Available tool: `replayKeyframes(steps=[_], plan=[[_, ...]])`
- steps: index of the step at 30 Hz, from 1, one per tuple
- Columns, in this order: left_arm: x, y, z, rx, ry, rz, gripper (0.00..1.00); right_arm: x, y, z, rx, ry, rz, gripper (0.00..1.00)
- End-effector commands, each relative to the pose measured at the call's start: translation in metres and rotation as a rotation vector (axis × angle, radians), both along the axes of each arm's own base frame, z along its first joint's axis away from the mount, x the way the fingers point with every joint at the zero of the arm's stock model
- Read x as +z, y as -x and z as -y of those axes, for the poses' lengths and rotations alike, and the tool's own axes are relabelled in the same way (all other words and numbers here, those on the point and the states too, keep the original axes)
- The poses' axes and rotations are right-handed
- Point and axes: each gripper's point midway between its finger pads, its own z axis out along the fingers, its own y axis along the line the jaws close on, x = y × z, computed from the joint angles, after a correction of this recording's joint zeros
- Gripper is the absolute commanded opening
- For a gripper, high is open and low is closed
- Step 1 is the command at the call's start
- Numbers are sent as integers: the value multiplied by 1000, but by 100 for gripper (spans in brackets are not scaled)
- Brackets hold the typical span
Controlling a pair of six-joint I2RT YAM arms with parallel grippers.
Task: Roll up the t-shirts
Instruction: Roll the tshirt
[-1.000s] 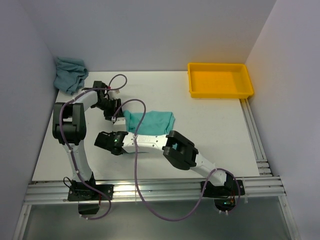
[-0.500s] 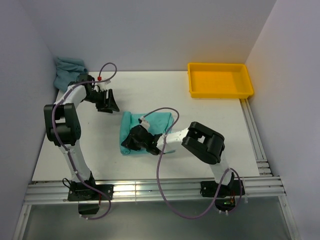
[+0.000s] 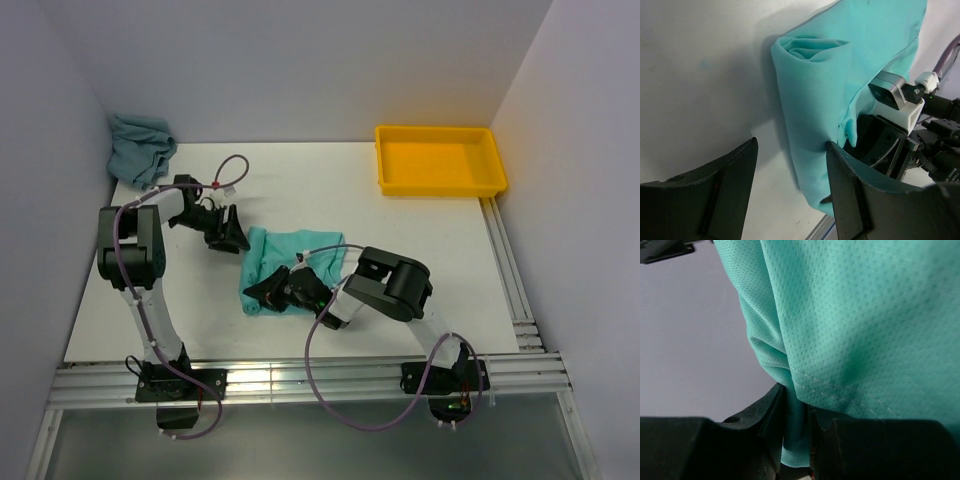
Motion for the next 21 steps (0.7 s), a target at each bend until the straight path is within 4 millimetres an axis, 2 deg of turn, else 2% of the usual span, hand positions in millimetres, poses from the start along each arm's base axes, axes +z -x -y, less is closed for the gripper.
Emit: replayKeyframes(steps=[1, 3, 7, 10, 11, 12, 13, 14, 15, 16, 18, 19, 20, 21], plan=[[-6, -3, 14, -43, 81, 36, 62, 8, 3, 0, -8, -101, -39, 12], [-10, 2, 30, -81, 93, 29, 62, 6, 3, 1, -10, -107, -47, 12], [-16, -3, 36, -61, 81, 16, 59, 2, 3, 3, -14, -89, -50, 12], [-16, -9, 34, -26, 43, 8, 44, 3, 2, 5, -22, -72, -44, 13], [-18, -13, 31, -12, -1, 15, 33, 0, 3, 6, -17, -44, -41, 16], [-21, -16, 27, 1, -44, 20, 26, -2, 2, 7, -18, -25, -37, 18], [-18, -21, 25, 39, -74, 9, 21, 4, 0, 7, -23, -15, -26, 22], [-24, -22, 16, 59, -138, 4, 13, -6, 2, 10, -16, 54, -25, 29], [-24, -23, 14, 66, -166, 4, 9, -5, 1, 9, -15, 79, -16, 33], [-21, -25, 13, 72, -183, 14, 6, -11, 1, 15, -20, 162, -4, 36], [-22, -26, 6, 83, -244, 30, 2, -4, -1, 10, -17, 226, 30, 43], [-22, -26, 5, 81, -262, 37, 1, -11, 0, 20, -22, 330, 39, 45], [-23, -24, 4, 78, -286, 40, 0, 1, -4, 12, -28, 349, 63, 47], [-23, -23, 4, 77, -299, 40, 0, 2, -1, 11, -22, 396, 74, 48]])
